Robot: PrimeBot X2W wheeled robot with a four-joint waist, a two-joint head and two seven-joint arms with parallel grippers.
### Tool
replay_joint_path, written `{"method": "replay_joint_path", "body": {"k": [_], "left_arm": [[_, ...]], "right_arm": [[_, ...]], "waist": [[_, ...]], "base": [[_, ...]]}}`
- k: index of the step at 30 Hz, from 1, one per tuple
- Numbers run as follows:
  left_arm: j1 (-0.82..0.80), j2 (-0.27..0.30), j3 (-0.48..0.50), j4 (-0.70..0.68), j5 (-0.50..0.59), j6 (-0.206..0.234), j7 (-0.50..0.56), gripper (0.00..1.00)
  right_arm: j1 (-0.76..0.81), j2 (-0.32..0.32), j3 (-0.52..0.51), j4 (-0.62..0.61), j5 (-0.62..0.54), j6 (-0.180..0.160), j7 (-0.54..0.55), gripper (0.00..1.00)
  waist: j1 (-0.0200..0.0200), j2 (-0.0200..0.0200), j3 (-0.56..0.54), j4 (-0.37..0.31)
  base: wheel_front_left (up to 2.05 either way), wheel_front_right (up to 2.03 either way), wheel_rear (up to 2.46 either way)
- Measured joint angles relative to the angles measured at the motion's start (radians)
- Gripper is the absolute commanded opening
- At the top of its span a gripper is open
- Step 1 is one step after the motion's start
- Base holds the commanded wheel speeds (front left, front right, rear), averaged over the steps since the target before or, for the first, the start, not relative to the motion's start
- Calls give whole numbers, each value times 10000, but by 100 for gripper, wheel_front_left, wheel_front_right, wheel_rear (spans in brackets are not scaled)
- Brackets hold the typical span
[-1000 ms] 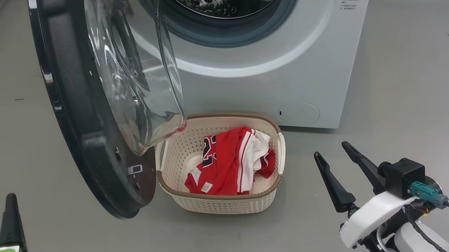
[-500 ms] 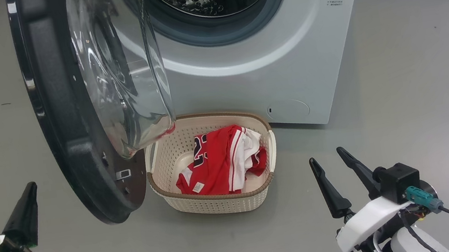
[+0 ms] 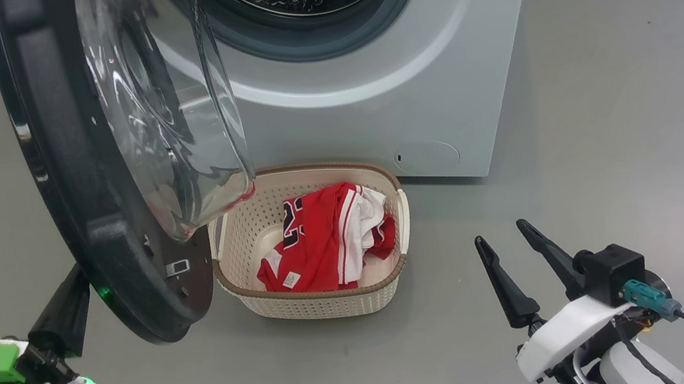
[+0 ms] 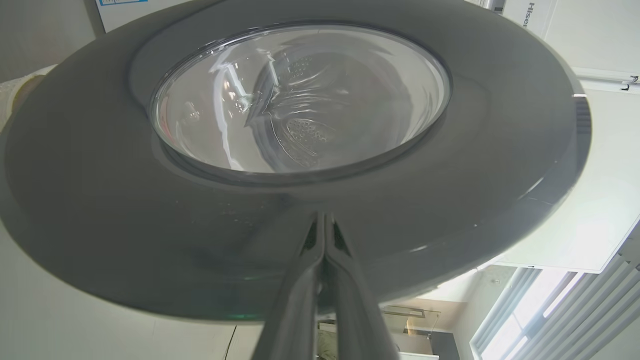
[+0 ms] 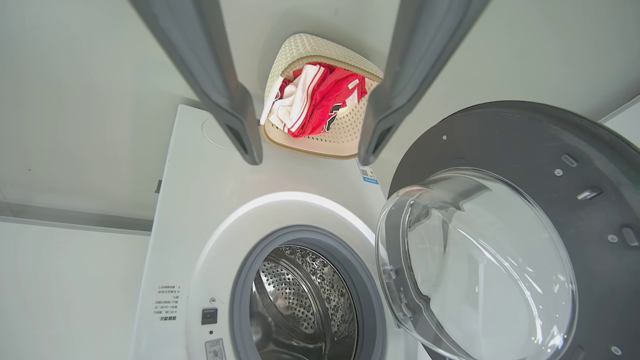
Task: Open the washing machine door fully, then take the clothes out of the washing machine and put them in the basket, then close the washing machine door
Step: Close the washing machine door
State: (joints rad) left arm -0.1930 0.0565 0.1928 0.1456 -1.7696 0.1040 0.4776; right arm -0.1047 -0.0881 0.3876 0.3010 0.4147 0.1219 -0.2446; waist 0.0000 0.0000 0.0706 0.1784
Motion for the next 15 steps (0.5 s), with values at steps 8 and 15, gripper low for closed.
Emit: {"method": "replay_joint_path", "body": {"k": [8, 15], "left_arm": [[-1, 35, -115, -184, -109, 65, 232, 0], [0, 29, -242, -265, -238, 69, 355, 0]], "right_arm": [[-112, 2, 6, -33, 0, 0, 0, 100], [-198, 8, 54, -25, 0, 0, 0, 100]], "waist": [[0, 0, 185, -190], [0, 0, 294, -472]], "base": [[0, 0, 0], [0, 0, 0]]}}
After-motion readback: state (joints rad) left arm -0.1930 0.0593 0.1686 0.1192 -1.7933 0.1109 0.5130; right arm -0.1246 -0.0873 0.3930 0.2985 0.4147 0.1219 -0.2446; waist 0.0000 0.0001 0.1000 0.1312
